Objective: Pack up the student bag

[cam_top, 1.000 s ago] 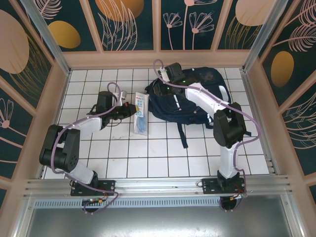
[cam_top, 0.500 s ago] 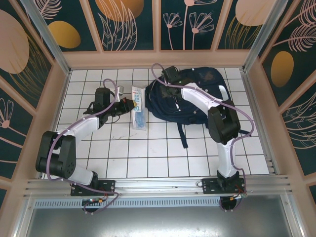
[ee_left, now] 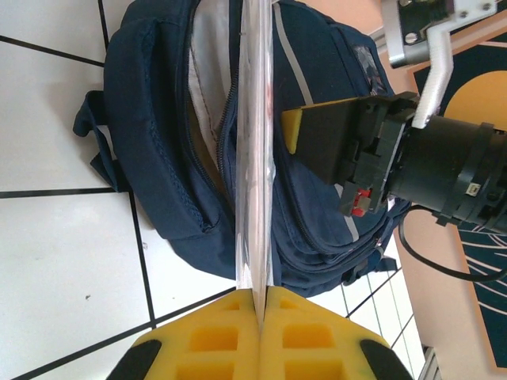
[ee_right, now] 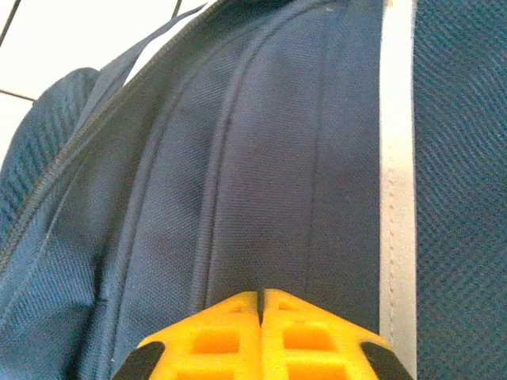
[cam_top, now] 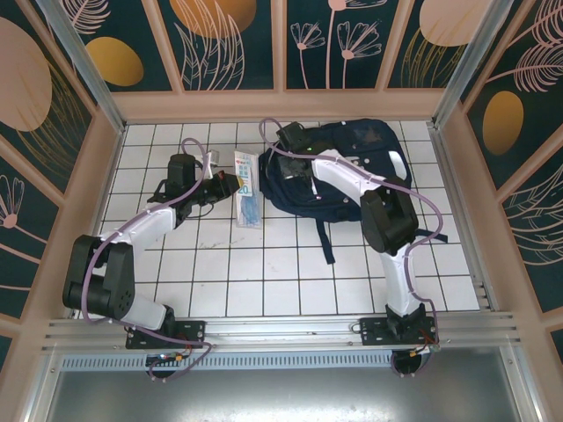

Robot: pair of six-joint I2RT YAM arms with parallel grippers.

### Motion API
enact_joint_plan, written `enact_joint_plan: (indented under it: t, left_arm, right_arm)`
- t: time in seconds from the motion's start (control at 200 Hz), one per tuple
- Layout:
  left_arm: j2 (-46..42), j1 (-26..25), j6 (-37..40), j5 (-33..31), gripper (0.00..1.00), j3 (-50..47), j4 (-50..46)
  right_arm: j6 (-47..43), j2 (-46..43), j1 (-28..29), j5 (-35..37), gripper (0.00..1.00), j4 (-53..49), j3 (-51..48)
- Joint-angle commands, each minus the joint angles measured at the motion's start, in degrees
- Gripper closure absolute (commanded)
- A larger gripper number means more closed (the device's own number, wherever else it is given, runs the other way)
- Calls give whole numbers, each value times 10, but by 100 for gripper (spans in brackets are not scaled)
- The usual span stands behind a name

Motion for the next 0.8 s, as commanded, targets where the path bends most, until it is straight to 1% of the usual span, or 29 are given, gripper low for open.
enact_joint_plan:
  t: [0.0,0.2,0.34,0.555,0.615,0.665,0.69,0.745,0.795]
  left_arm:
    - [-20,4,-10,2,100,17,3]
    - [-18,4,-25,5,100,14,21]
    - [-14,4,-40,9,100,9,44]
    - [-14,4,-43,8,100,6,51]
    - [-12,4,-44,8,100,7,52]
    - [-12,4,-44,8,100,8,52]
    - [-12,4,-44,7,100,8,53]
    - [-13,4,-43,7,100,8,52]
    - [-15,4,-42,8,100,8,50]
  right_arm:
    - [4,6,3,14,100,-25,8]
    - [0,-52,-3,36,100,-6,2]
    - [-1,-82,-12,39,100,-7,8]
    - [6,-93,-14,16,100,-12,12]
    - [3,-85,-15,-6,100,-17,18]
    - [8,-69,-14,-21,78,-32,32]
    - [13,-60,-12,-25,70,-39,38]
    - [17,-45,-3,-26,61,-44,43]
    - [18,-34,7,-16,58,-40,40]
